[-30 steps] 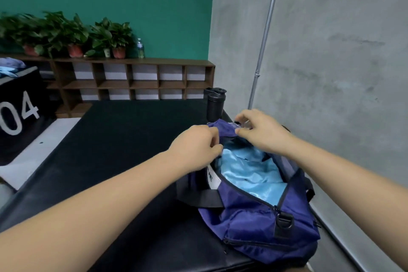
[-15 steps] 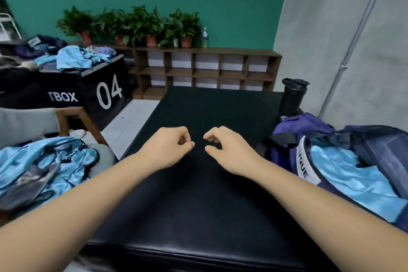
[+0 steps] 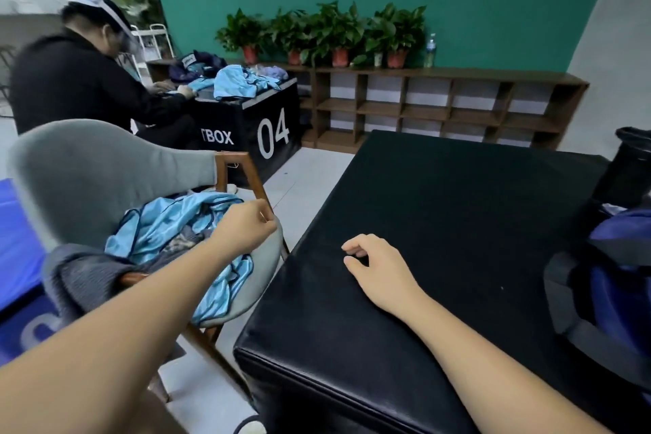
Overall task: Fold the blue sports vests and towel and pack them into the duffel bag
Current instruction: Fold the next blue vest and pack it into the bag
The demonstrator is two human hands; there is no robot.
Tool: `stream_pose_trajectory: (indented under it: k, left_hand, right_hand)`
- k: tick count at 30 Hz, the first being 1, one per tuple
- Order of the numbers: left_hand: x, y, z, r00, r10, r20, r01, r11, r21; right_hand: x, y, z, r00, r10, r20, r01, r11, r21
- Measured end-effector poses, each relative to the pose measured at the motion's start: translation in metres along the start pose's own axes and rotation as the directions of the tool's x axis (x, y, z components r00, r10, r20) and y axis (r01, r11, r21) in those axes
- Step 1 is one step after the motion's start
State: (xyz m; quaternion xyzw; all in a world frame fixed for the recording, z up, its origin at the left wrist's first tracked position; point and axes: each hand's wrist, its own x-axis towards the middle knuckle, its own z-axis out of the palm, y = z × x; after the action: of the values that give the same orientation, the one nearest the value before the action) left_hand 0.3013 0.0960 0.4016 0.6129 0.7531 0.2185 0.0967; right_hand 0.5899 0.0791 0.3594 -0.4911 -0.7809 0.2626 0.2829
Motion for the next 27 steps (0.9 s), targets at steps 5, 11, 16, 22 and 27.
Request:
stream_pose_trajectory:
  k: [5, 11, 16, 22, 27]
  left_hand:
    - [0.02, -0.083, -0.005, 0.985, -0.161, -0.067, 0.167, 0.982, 0.09]
    - [0.032, -0.148, -0.013, 0.93, -0.353, -0.101, 0.367, 0.903, 0.224]
    - [0.047, -0.156, -0.017, 0.838, -0.545, 0.021, 0.501, 0.785, 0.363]
    - [0.064, -0.196, -0.017, 0.809, -0.562, 0.174, 0.428, 0.766, 0.48]
    - [0.048, -0.165, -0.023, 0.837, -0.531, 0.131, 0.422, 0.78, 0.462]
  right_hand:
    - [-0.003, 0.01, 0.003, 0.997, -0.004, -0.076, 0.011, 0.996, 0.085]
    - [-0.003, 0.012, 0.004, 0.997, -0.004, -0.076, 0.012, 0.994, 0.11]
    - [-0.003, 0.011, 0.005, 0.997, -0.033, -0.07, 0.038, 0.997, 0.061]
    - [-0.005, 0.009, 0.005, 0.997, -0.036, -0.072, 0.041, 0.996, 0.081]
    - [-0.006, 0.006, 0.004, 0.998, -0.024, -0.066, 0.03, 0.995, 0.09]
